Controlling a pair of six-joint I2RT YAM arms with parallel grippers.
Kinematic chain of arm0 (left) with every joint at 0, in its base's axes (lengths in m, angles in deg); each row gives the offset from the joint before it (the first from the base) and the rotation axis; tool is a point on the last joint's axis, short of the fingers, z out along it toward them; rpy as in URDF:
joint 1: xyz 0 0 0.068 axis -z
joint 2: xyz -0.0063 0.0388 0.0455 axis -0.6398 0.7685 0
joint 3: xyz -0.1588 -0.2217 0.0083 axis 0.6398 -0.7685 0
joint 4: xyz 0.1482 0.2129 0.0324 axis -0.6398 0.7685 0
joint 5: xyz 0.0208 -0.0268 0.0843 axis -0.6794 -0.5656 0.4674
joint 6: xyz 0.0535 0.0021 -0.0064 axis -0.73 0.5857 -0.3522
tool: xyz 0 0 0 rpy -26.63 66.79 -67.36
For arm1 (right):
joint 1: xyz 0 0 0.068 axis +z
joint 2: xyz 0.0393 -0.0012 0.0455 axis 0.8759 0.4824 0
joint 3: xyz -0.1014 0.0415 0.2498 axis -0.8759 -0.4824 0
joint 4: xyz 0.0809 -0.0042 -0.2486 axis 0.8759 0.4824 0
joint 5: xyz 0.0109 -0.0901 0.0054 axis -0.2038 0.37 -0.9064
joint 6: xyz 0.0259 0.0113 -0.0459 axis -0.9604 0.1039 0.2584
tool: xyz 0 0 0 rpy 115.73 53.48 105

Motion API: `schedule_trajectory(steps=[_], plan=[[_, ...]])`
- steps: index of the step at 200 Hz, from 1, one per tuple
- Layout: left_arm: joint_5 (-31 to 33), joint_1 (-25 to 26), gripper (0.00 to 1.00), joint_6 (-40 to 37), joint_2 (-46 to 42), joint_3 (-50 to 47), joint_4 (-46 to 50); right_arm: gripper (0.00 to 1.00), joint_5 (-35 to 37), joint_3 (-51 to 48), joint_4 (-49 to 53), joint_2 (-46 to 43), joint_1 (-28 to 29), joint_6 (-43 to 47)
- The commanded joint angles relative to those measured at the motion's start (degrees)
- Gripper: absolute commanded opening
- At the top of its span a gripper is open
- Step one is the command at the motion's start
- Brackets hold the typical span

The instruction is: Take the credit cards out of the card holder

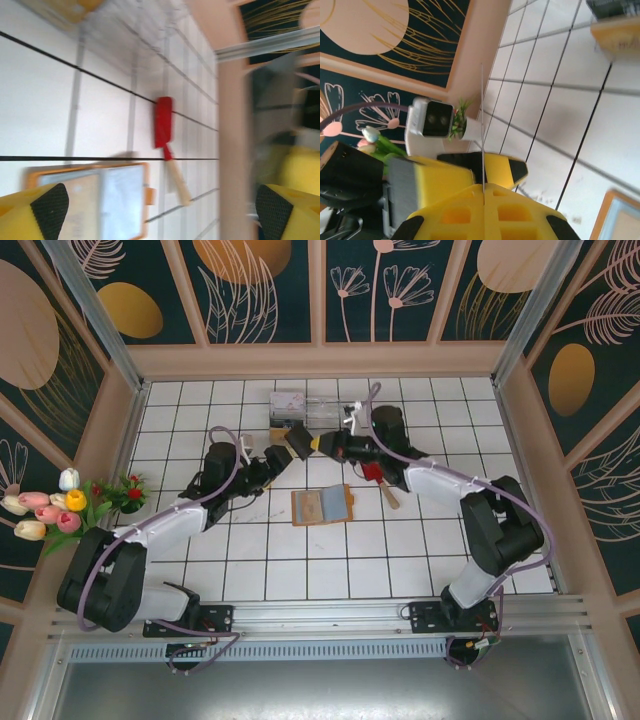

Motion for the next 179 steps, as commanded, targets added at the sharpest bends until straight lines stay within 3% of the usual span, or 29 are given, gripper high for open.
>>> schedule_trajectory(steps=[1,48,128,179], plan=[[7.2,-1.2,0.99,-7.9,-2.6,2.2,11.5,0.00,3.8,7.3,9.2,3.8,-0.2,10.9],[13.1,-5.7,0.99,-11.8,-6.1,1.6,19.6,0.00,7.3,18.3,13.6,10.4,-0.2,22.1],[8.1,-14.2,0.98,-12.9,-7.5,-2.4,19.8,0.00,10.9,34.1,23.0,19.2,0.0,44.6],[6.8,-14.9,0.99,-12.5,-7.6,-2.4,20.4,0.00,6.4,40.2,28.2,23.7,0.0,59.9]])
